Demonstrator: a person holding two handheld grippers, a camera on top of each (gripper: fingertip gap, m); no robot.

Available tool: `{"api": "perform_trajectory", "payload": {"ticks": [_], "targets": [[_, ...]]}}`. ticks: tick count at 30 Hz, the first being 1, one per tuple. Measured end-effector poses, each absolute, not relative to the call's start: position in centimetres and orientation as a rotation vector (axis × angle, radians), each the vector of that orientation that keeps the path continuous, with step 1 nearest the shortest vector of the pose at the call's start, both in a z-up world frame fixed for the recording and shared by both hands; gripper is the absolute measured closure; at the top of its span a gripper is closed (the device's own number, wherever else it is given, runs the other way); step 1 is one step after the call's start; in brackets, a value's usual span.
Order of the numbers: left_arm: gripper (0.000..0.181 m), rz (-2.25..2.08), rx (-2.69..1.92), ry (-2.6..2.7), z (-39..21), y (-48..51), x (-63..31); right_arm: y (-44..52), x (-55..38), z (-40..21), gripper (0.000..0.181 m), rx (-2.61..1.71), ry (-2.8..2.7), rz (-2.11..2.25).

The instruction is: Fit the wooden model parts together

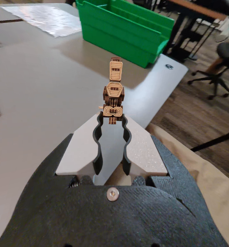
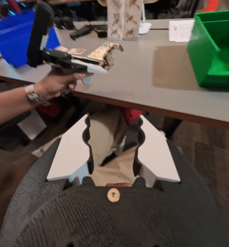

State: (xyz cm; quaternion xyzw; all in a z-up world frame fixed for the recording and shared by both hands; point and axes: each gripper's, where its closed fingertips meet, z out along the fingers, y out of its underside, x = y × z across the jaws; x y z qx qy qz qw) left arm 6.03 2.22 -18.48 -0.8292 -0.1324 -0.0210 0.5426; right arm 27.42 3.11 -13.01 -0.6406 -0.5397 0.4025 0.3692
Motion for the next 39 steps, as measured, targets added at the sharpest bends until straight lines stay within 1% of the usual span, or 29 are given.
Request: {"api": "perform_trajectory", "payload": {"ticks": [1, 4, 6, 13, 15, 17, 22, 26, 34, 37, 39], "targets": [[0.156, -0.046, -1.973, -0.356, -18.6, 2.2, 5.2, 3.0, 25.6, -12.9, 0.111, -1.638, -1.388, 1.106], [0.156, -0.093, -1.975, -0.529, -19.1, 1.5, 2.2, 3.0, 21.7, -13.0, 0.111, -1.633, -1.388, 1.282], [0.156, -0.049, -2.042, -0.601, -20.4, 0.4, 0.3, 3.4, 20.6, -13.6, 0.112, -1.62, -1.388, 1.327], [0.156, 0.07, -2.191, -0.723, -23.3, -1.0, -2.0, 6.6, 22.2, -18.4, 0.116, -1.669, -1.34, 1.295], [0.156, 0.066, -2.203, -0.745, -23.7, -0.5, -1.9, 7.0, 22.4, -17.7, 0.113, -1.712, -1.301, 1.406], [0.155, 0.067, -2.205, -0.776, -24.1, 0.0, -2.0, 8.2, 22.3, -16.2, 0.114, -1.685, -1.227, 1.478], [0.155, 0.114, -2.196, -0.831, -24.4, 0.4, -2.2, 9.0, 21.3, -15.9, 0.114, -1.694, -1.23, 1.573], [0.146, 0.121, -2.193, -0.851, -24.3, 0.3, -1.6, 8.3, 20.3, -15.5, 0.113, -1.702, -1.239, 1.673], [0.136, 0.114, -2.155, -0.881, -22.6, -1.3, 0.0, 9.8, 20.0, -15.4, 0.113, -1.698, -1.226, 1.615], [0.135, 0.092, -2.068, -0.775, -19.7, -0.9, 2.9, 11.6, 20.8, -15.7, 0.114, -1.706, -1.205, 1.518], [0.135, 0.052, -1.983, -0.592, -17.3, 0.7, 7.0, 13.7, 22.4, -16.0, 0.114, -1.709, -1.188, 1.397]]}}
